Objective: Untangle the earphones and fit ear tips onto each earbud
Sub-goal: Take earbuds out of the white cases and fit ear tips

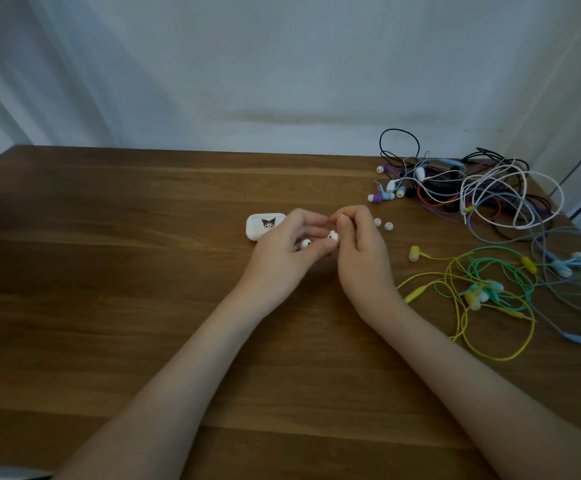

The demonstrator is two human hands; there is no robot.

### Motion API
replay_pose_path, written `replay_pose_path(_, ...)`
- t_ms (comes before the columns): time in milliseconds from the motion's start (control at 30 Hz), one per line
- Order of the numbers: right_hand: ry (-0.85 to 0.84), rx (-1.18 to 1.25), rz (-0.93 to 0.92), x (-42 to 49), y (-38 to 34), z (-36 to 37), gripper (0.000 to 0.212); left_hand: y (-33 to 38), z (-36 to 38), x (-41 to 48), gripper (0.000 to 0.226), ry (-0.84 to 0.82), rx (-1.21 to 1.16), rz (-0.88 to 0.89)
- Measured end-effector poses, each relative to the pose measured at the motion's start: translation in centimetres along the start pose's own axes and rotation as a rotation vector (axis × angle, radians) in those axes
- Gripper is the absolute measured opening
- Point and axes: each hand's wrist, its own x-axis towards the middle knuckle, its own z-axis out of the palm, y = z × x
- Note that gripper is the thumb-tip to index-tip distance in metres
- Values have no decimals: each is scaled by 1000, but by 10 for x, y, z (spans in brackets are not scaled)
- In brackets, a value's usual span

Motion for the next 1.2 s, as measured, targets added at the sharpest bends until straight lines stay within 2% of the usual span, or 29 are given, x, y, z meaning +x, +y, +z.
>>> replay_pose_path(100,6,33,38,0,-1,-1,15,-1,-5,-1,35,-47,35,40)
replay_pose_path(200,-14,74,89,-1,-2,-5,15,-1,-4,-1,39,-21,66,63)
replay_pose_path(433,-33,163,12,-4,-9,-13,11,-2,-2,-2,7,128,-28,14)
replay_pose_path(633,-77,163,-66,-8,-15,-15,11,4,-4,-5,14,161,-90,-5)
replay_pose_path(767,-105,268,46,-5,-13,-16,10,1,-4,-5,3,133,-92,18)
replay_pose_path(967,-130,411,162,-2,-13,-16,8,-1,-5,-4,21,60,-49,38)
replay_pose_path(1200,-175,489,240,2,-10,-20,11,2,-5,-3,25,16,-168,-14)
